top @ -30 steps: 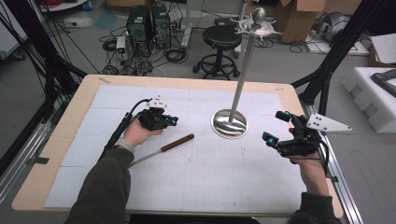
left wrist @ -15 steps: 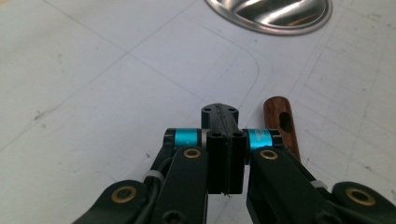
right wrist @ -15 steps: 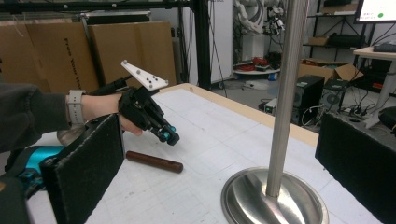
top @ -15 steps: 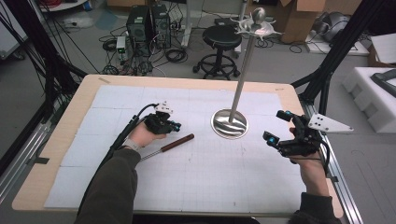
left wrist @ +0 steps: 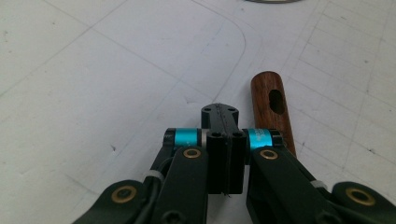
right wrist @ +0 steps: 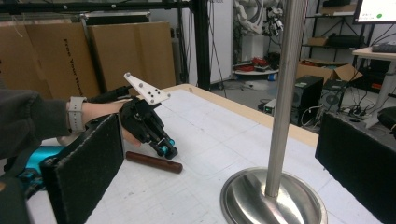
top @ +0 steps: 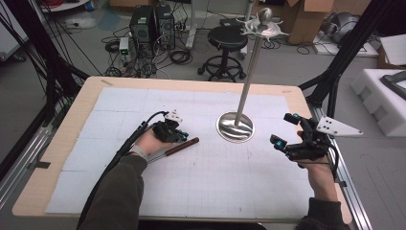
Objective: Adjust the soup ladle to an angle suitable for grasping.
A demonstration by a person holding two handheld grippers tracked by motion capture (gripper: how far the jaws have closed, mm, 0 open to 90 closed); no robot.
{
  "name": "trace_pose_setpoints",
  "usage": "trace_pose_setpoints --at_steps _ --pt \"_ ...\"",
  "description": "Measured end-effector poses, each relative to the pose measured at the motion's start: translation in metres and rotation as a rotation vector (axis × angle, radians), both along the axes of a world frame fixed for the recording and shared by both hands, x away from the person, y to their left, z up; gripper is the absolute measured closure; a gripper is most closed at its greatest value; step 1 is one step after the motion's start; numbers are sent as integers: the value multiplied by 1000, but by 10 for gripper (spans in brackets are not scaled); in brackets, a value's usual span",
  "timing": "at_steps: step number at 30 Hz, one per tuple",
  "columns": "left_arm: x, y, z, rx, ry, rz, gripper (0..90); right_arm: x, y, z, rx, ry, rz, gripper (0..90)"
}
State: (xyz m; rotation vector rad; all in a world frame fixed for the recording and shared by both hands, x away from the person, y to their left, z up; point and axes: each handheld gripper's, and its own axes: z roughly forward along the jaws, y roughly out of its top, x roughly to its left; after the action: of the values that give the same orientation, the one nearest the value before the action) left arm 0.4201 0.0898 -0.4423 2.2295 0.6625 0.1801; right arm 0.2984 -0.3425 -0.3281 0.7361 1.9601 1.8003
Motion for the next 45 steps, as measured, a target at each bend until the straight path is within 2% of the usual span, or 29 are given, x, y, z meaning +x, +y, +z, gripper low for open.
trace_pose_setpoints --at_steps 7,10,20,23,30,39,42,43,45 --pt "-3 -2 0 6 3 -6 898 0 0 -1 -4 4 4 3" --pt "-6 -3 2 22 2 -25 897 1 -1 -1 -4 7 -3 3" --pt "-9 -4 2 32 -6 -51 897 1 0 -1 -12 -3 -12 3" --pt "-10 -5 2 26 0 -55 898 2 1 -2 -54 -2 -76 3" --pt "-18 -10 3 36 5 -109 898 5 -2 -6 -24 19 -61 3" --pt "-28 -17 3 45 14 -168 898 6 2 -8 -40 29 -41 3" --pt "-30 -18 4 49 10 -175 898 6 2 -8 -32 35 -37 4" --pt "-31 -19 4 39 17 -173 898 7 1 -8 -32 29 -39 3" --pt "-32 -19 4 55 11 -195 898 7 1 -8 -24 36 -42 3"
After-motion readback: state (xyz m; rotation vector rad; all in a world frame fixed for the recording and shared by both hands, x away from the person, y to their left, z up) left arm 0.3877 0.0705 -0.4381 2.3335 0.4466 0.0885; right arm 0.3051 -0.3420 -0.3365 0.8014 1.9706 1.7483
